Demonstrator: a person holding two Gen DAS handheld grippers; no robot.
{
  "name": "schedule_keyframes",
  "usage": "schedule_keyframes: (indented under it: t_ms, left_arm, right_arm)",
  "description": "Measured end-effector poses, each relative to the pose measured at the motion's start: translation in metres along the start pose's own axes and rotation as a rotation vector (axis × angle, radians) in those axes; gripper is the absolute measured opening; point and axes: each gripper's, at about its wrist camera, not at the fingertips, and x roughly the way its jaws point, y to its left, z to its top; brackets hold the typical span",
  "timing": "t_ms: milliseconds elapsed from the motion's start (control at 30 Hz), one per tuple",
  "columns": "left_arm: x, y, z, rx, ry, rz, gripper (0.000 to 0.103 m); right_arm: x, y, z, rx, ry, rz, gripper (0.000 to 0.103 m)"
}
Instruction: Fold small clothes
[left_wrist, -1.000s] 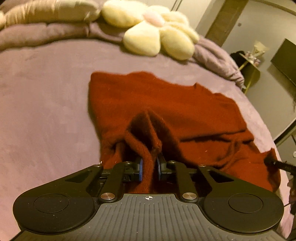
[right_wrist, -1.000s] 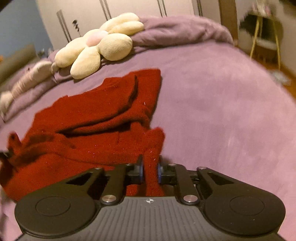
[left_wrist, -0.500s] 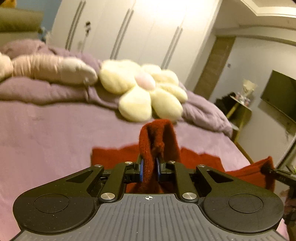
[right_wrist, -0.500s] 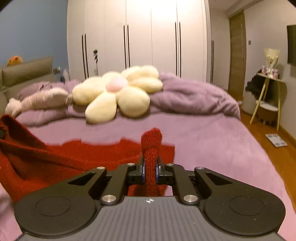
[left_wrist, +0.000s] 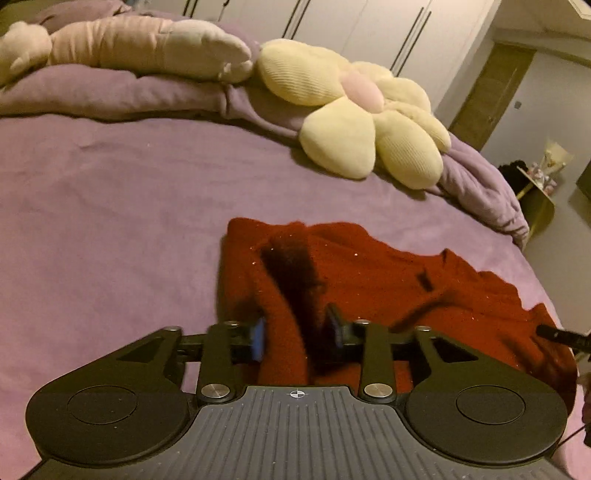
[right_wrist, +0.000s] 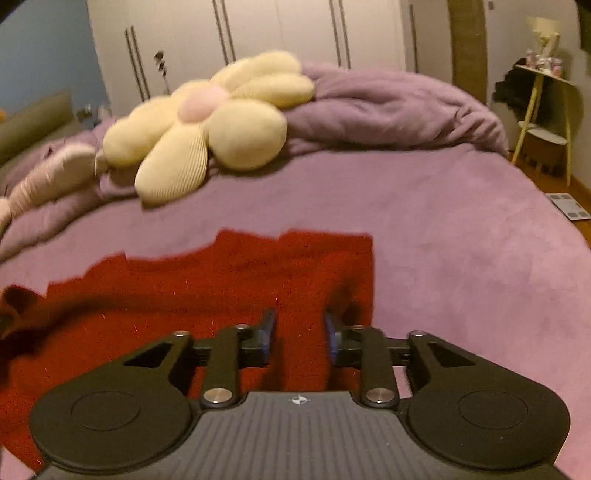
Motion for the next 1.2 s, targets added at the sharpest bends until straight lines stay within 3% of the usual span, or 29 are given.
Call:
schedule_keyframes:
  t_ms: [67, 133, 167, 200, 233, 300, 400, 533, 633, 733, 800, 900, 967, 1067, 1100, 1200]
  left_arm:
    - [0.006, 0.008, -0.001, -0.048, 0.008, -0.02, 0.054]
    - [0.012, 0.015, 0.0, -0.082, 0.01, -0.024, 0.05]
    - [0.014, 0.017, 0.0, -0.087, 0.01, -0.012, 0.043]
    - [0.017, 0.017, -0.001, -0.084, 0.007, -0.004, 0.022]
    - [0.018, 0.016, 0.0, -0.077, 0.006, 0.001, 0.02]
    - [0.019, 0.012, 0.003, -0.067, 0.0, 0.012, 0.017]
    - [0.006, 0.002, 0.012, -0.018, -0.05, 0.018, 0.016]
    - [-0.018, -0.011, 0.044, 0.008, -0.16, -0.009, 0.016]
    - [-0.016, -0.027, 0.069, 0.053, -0.222, 0.043, 0.016]
    - [0.009, -0.037, 0.08, 0.059, -0.212, 0.106, 0.017]
    - [0.036, -0.037, 0.075, 0.063, -0.165, 0.191, 0.032]
    - [0.048, -0.032, 0.058, 0.052, -0.122, 0.262, 0.054]
    - [0.037, -0.028, 0.046, 0.05, -0.141, 0.233, 0.061]
    - [0.019, -0.036, 0.029, 0.06, -0.183, 0.193, 0.071]
    - [0.018, -0.042, 0.025, 0.066, -0.174, 0.15, 0.077]
    - [0.031, -0.069, 0.02, 0.125, -0.133, 0.082, 0.08]
  right_arm:
    - [0.005, 0.004, -0.005, -0.027, 0.002, 0.001, 0.032]
    - [0.011, 0.004, -0.007, -0.042, 0.006, -0.008, 0.032]
    - [0.012, 0.006, -0.007, -0.054, 0.003, -0.012, 0.03]
    - [0.015, 0.008, -0.007, -0.063, 0.003, -0.021, 0.026]
    - [0.016, 0.01, -0.007, -0.074, -0.001, -0.034, 0.016]
    - [0.015, 0.013, -0.006, -0.101, -0.008, -0.049, 0.011]
    - [0.007, 0.023, -0.003, -0.192, -0.038, -0.08, 0.008]
    - [-0.017, 0.028, 0.018, -0.219, -0.167, -0.114, 0.008]
    - [-0.015, 0.03, 0.044, -0.2, -0.226, -0.166, 0.008]
    - [0.001, 0.032, 0.063, -0.178, -0.252, -0.205, 0.008]
    - [0.017, 0.031, 0.068, -0.161, -0.24, -0.203, 0.009]
    - [0.038, 0.024, 0.059, -0.13, -0.18, -0.234, 0.022]
    - [0.037, 0.022, 0.049, -0.108, -0.189, -0.245, 0.03]
    - [0.023, 0.025, 0.029, -0.105, -0.213, -0.205, 0.03]
    - [0.019, 0.031, 0.022, -0.115, -0.219, -0.171, 0.03]
    - [0.022, 0.065, 0.01, -0.18, -0.196, -0.03, 0.031]
